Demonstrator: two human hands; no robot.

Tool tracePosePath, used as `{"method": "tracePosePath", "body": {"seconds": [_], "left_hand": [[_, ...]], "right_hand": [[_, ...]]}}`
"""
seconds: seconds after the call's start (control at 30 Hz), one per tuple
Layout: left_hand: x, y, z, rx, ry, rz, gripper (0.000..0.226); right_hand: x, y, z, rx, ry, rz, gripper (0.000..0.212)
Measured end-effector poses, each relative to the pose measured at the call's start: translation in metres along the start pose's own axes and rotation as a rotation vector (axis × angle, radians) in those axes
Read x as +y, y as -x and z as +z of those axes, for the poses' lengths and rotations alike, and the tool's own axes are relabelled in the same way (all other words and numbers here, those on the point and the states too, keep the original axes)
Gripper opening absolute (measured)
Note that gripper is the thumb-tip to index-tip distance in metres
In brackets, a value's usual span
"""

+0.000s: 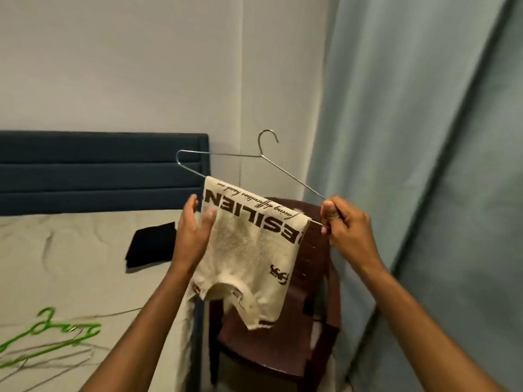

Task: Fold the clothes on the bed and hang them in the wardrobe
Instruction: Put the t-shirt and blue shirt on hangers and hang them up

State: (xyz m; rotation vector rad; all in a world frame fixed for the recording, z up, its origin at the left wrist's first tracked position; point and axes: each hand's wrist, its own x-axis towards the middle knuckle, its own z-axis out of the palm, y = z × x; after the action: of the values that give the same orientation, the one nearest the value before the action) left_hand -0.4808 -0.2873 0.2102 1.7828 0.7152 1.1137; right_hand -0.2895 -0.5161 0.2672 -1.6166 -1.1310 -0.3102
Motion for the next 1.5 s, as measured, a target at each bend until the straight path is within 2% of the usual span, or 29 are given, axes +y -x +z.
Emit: {"method": "tracePosePath", "body": {"seconds": [0.1,0.3,0.47,0.67,0.77,0.9,1.0,1.2,1.33,1.37,1.43,1.5], "left_hand": [[0.071,0.009,0.042,-0.110,0.315,-0.018,0.061],[0.174,0.059,0.113,-0.362,0.456,0.136,0.024],[0.255,0.093,0.173,-0.552,0.652,0.254,0.025],[0.371,0.164,0.229,-0.762,0.910,0.432,0.012],[0.428,0.213,0.249,-0.867,1.000,0.476,0.018],[0.500,0.288,0.272,-1.029,1.100,0.497,0.030],[0.550,0.349,0.287,-1.087,1.172,0.502,0.037],[0.641,0.478,0.309,-1.176,1.374,0.457,0.030],[0.702,0.552,0.327,-1.278,1.466,0.399,0.012],[0.706,0.553,0.328,-1.291,1.448,0.420,0.011],[0.749,0.607,0.337,-1.345,1.434,0.440,0.015],[0.776,0.628,0.342,-1.336,1.341,0.561,0.019]], "right_hand": [[-0.016,0.003,-0.086,-0.028,0.038,0.017,0.036],[-0.064,0.039,-0.244,0.059,0.110,0.063,0.033],[-0.103,0.078,-0.352,0.260,0.285,0.059,0.034],[-0.160,0.130,-0.475,0.548,0.681,0.072,0.039],[-0.191,0.163,-0.536,0.684,0.890,0.053,0.042],[-0.241,0.225,-0.620,0.873,1.036,0.096,0.042],[-0.284,0.278,-0.679,0.981,1.142,0.093,0.043],[-0.382,0.390,-0.792,1.046,1.399,0.157,0.040],[-0.449,0.449,-0.860,1.099,1.511,0.219,0.052],[-0.451,0.451,-0.865,1.109,1.514,0.242,0.055],[-0.490,0.491,-0.902,1.146,1.570,0.295,0.053],[-0.509,0.510,-0.919,1.180,1.600,0.330,0.048]]}}
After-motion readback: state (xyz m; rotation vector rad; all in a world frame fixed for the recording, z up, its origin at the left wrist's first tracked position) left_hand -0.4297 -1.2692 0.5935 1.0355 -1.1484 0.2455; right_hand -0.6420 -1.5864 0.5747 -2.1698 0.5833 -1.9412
